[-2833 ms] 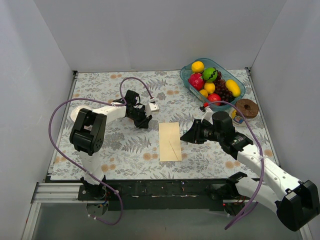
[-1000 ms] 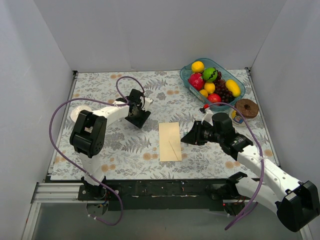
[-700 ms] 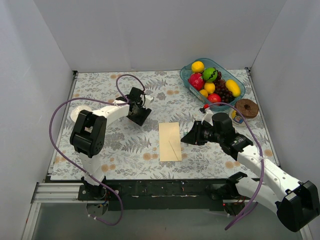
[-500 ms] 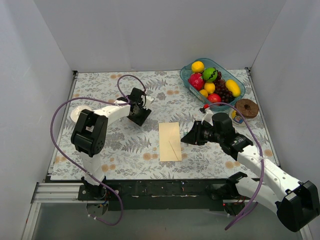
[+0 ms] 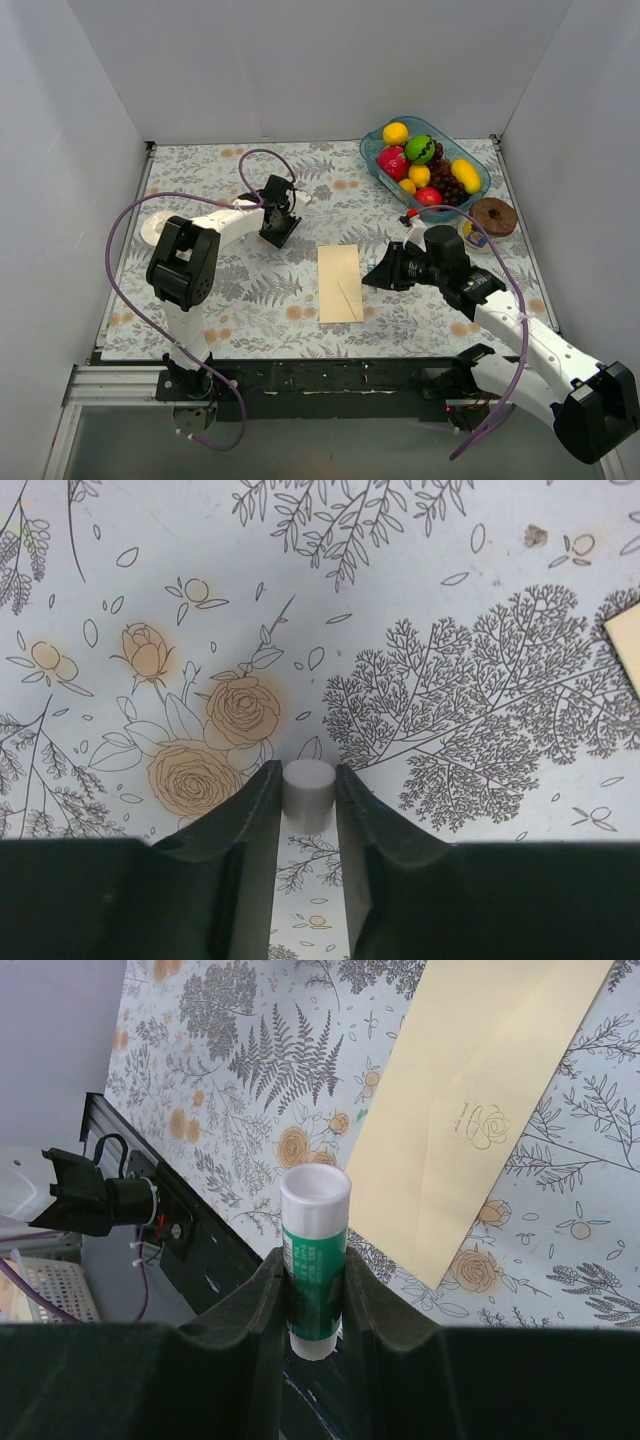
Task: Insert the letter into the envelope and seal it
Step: Pick up the solid glue cap from the center of the board.
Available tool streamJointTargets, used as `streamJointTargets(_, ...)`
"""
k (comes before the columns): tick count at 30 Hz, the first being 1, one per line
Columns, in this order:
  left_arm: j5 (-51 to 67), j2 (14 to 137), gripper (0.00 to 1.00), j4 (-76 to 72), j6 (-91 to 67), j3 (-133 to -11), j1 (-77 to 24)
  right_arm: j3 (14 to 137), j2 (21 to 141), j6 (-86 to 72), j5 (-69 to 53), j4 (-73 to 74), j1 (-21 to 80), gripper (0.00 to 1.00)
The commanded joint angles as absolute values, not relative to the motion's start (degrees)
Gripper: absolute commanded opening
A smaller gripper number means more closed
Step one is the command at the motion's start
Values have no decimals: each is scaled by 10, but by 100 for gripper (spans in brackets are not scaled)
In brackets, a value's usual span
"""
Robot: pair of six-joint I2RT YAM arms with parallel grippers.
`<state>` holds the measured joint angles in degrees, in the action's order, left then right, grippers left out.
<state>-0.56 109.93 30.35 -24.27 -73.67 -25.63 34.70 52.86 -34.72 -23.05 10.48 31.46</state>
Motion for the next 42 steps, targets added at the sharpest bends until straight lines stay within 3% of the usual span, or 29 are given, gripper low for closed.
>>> streamJointTargets(1,-2,1109,16,312,-241,-750,-258,347,517,-346,-229,100,311,1)
streamJointTargets(4,-3,1115,0,324,-252,-756,-259,347,516,-346,-229,101,310,1)
streamJointTargets(14,-10,1103,0,310,-299,-766,-256,349,507,-347,-227,105,310,1)
streamJointTargets(25,84,1007,0,212,-536,-889,-244,379,465,-313,-147,97,310,1)
streamJointTargets(35,171,763,0,-67,-712,-694,-240,431,450,-388,-117,56,310,1)
streamJointTargets(42,264,644,0,-257,-697,-551,-239,455,498,-593,-147,6,310,1)
